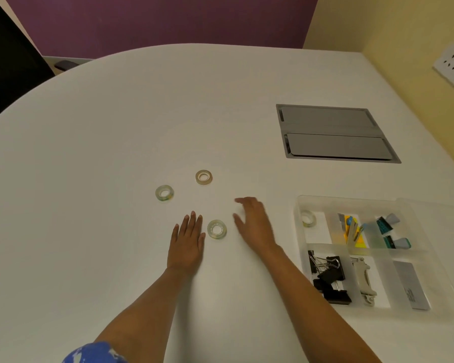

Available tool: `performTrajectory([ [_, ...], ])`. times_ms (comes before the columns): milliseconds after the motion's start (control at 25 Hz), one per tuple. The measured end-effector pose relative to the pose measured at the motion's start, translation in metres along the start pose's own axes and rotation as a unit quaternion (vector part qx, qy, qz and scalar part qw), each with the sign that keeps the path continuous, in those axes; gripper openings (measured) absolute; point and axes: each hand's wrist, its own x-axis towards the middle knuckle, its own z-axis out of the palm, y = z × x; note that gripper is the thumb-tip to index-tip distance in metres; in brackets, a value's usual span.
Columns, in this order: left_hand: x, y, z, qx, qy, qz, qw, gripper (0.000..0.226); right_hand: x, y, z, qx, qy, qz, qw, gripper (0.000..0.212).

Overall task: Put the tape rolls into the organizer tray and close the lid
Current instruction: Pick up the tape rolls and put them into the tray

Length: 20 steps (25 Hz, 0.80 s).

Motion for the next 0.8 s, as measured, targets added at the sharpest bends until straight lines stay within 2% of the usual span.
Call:
performTrajectory([
  [80, 0.0, -0.004, 0.001, 0.004, 0.003, 0.008, 1.0, 0.052, -0.001, -0.008, 0.021, -0.034, -0.129, -0.009, 0.991, 0.054],
  [200, 0.0, -0.007, 0.003, 0.006, 0.008, 0.012, 1.0, 0.052, -0.002, -0.014, 0.04, -0.051, -0.204, -0.01, 0.978, 0.064],
  [520, 0.0, -0.01, 0.007, 0.006, 0.02, 0.017, 1.0, 0.052, -0.006, -0.014, 0.051, -0.05, -0.23, -0.054, 0.97, 0.066],
  [800, 0.0, -0.008, 0.005, 0.019, 0.012, 0.01, 1.0, 0.052, -0.005, -0.01, 0.036, -0.039, -0.158, -0.039, 0.986, 0.06],
])
